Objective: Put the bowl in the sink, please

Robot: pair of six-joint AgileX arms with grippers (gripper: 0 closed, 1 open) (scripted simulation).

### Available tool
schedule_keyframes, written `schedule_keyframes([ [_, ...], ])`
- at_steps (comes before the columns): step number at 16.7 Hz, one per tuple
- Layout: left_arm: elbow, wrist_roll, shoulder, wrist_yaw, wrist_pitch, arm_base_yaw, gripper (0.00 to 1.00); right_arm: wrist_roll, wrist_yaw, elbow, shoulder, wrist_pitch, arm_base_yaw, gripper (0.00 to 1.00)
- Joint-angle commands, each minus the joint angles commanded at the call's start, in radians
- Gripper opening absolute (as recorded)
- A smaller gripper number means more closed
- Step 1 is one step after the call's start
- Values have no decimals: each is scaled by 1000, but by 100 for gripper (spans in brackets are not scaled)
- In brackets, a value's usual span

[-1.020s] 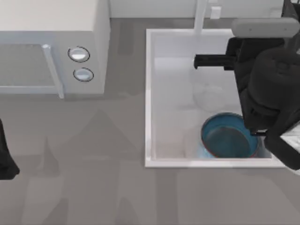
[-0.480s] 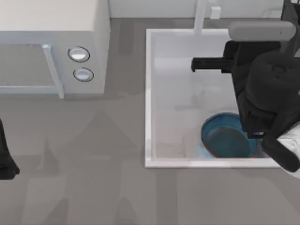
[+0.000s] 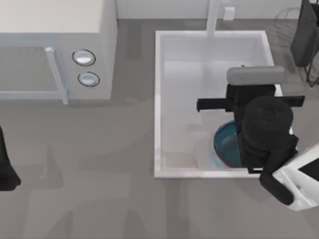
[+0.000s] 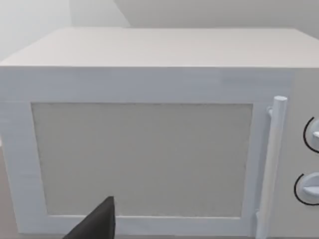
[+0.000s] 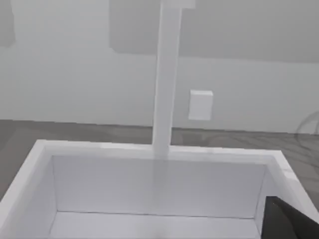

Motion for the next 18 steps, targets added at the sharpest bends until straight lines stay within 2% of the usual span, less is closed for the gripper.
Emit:
schedule_keyframes([
  [8,0,0,0,0,0,0,100,6,-5,-26,261,369,3,0],
  [14,0,0,0,0,0,0,100,8,-8,-29,291,407,6,0],
  [18,0,0,0,0,0,0,100,8,-8,-29,291,407,6,30],
])
